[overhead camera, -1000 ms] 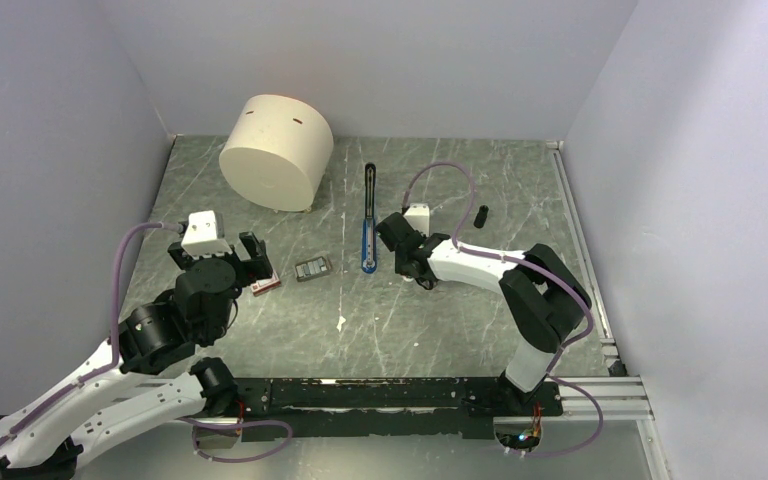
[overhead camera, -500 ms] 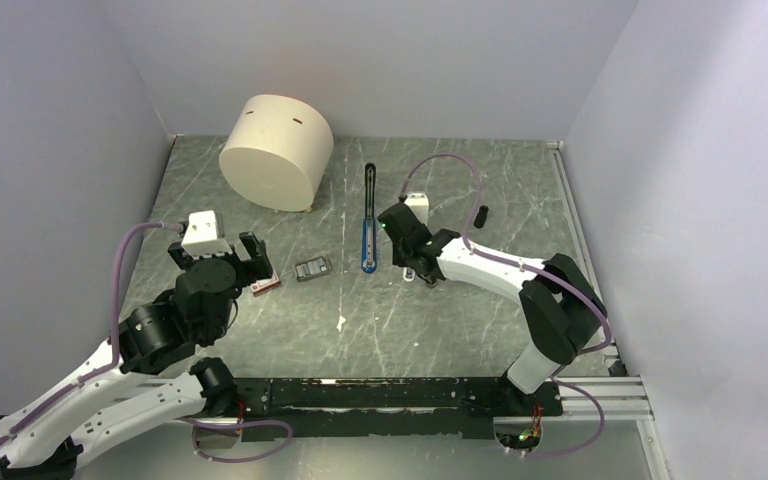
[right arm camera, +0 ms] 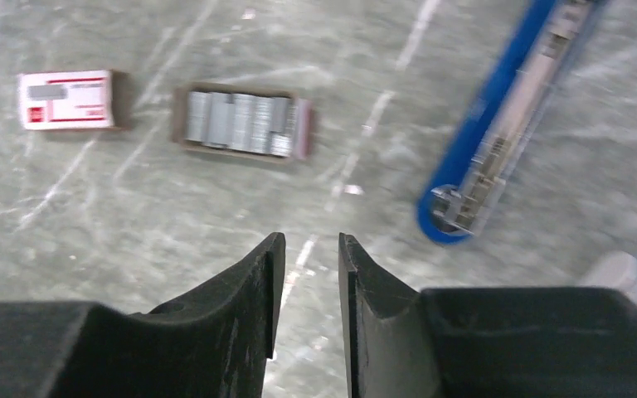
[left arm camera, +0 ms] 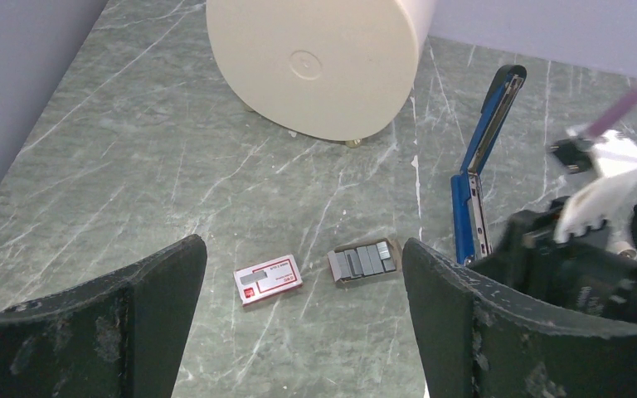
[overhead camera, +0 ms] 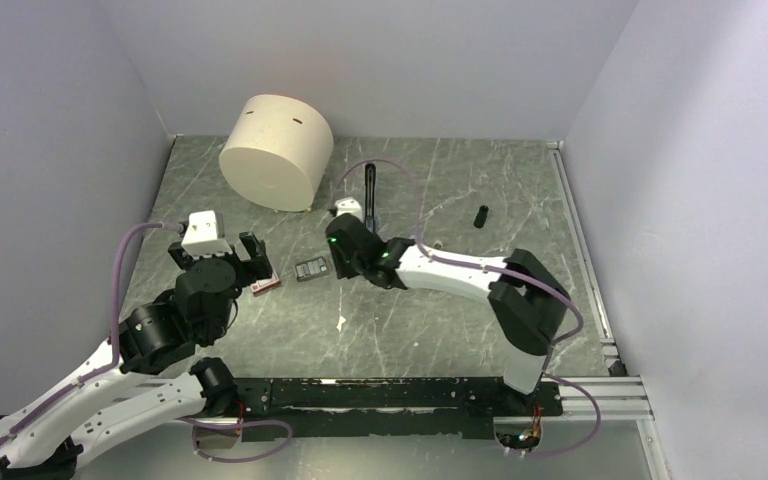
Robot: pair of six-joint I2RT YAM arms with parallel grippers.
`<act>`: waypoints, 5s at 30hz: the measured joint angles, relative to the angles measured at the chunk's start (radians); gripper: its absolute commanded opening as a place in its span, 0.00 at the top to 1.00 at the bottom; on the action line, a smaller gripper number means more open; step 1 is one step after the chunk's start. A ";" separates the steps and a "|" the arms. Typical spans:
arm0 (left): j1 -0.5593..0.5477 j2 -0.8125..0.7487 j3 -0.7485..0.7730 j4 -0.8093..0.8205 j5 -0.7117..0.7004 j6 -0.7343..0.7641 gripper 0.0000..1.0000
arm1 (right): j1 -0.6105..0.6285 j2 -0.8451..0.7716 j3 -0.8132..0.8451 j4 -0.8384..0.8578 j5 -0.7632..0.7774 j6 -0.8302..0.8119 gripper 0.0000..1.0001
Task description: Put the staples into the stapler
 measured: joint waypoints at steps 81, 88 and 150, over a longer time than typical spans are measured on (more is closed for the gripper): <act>0.000 0.019 0.000 0.007 0.000 0.004 0.08 | -0.053 0.435 0.362 -0.001 -0.207 0.096 0.80; 0.000 0.019 0.000 0.007 0.000 0.005 0.08 | -0.058 0.417 0.338 0.012 -0.212 0.113 0.73; 0.000 0.013 0.000 0.007 0.003 0.008 0.08 | -0.023 0.311 0.273 -0.108 -0.149 -0.085 0.73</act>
